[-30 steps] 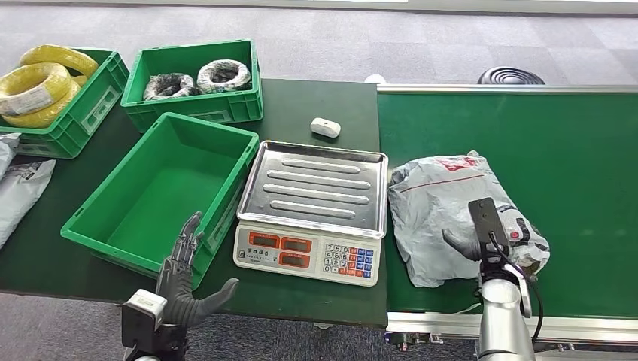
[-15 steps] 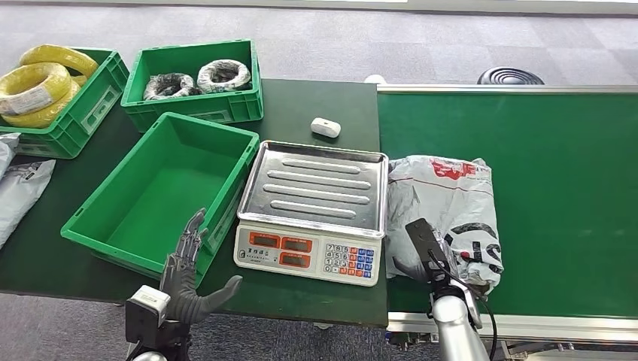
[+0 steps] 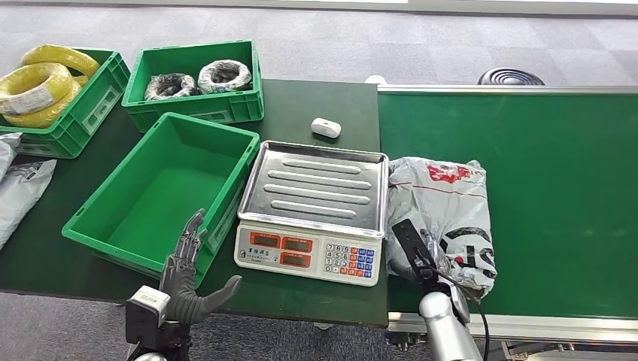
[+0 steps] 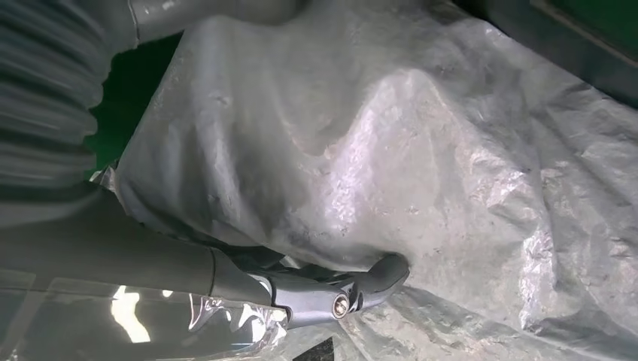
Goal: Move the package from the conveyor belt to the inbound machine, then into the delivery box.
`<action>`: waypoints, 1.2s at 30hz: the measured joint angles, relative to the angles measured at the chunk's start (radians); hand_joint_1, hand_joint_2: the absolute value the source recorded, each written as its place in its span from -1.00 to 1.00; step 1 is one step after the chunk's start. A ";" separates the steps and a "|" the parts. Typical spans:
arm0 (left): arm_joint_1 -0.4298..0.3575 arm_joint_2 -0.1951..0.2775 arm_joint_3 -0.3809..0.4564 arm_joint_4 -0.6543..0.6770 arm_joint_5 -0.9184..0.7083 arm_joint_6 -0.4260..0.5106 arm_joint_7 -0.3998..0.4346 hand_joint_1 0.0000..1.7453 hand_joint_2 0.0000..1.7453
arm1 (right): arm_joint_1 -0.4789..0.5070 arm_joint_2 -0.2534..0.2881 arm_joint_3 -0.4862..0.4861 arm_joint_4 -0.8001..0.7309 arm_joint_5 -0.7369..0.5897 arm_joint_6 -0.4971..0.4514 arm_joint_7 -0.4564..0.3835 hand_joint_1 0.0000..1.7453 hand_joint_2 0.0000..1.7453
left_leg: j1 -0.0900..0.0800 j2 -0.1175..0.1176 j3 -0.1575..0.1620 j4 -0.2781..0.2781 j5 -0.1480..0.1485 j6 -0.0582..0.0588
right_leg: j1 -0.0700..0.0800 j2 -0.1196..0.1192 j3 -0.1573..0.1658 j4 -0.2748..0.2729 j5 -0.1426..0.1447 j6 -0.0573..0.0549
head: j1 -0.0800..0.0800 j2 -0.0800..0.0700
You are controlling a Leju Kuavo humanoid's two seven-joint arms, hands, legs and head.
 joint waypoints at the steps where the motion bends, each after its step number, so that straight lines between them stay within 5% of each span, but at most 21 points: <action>1: 0.000 0.000 -0.001 0.000 0.000 0.000 0.001 -1.00 1.00 | -0.003 0.000 0.000 0.006 0.000 -0.001 -0.004 1.00 1.00 | 0.000 0.000 0.000 0.000 0.000 0.000 | 0.000 0.000 0.000 0.000 0.000 0.000 | 0.000 0.000; 9: 0.003 0.000 -0.001 -0.002 0.000 0.008 0.002 -1.00 1.00 | -0.004 0.002 0.002 0.001 0.001 0.015 -0.062 1.00 1.00 | 0.000 0.000 0.001 0.000 0.000 0.000 | 0.000 0.000 0.001 0.000 0.000 0.000 | 0.000 0.000; 18: 0.033 0.000 0.006 -0.016 0.001 0.027 -0.003 -1.00 1.00 | 0.119 0.026 0.068 -0.277 -0.031 0.057 -0.114 1.00 1.00 | 0.000 0.000 -0.004 0.000 0.000 0.000 | 0.000 0.000 -0.003 0.000 0.000 0.000 | 0.000 0.000; 22: 0.052 0.000 0.008 -0.025 -0.002 0.035 -0.020 -1.00 1.00 | 0.172 0.032 0.096 -0.471 0.001 -0.061 -0.143 1.00 1.00 | 0.000 0.000 -0.005 0.000 0.000 0.000 | 0.000 0.000 -0.005 0.000 0.000 0.000 | 0.000 0.000; 30: 0.043 0.000 -0.018 -0.007 0.006 0.029 -0.062 -1.00 1.00 | 0.188 0.041 0.126 -0.909 0.207 -0.467 -0.192 1.00 1.00 | 0.000 0.000 -0.004 0.000 0.000 0.000 | 0.000 0.000 -0.004 0.000 0.000 0.000 | 0.000 0.000; 36: 0.010 -0.002 -0.041 0.034 0.014 0.036 -0.073 -1.00 1.00 | 0.119 0.041 0.151 -1.057 0.310 -0.534 -0.168 1.00 1.00 | 0.000 0.001 -0.003 0.000 0.000 0.000 | 0.000 0.000 -0.003 0.000 0.000 0.000 | 0.000 0.000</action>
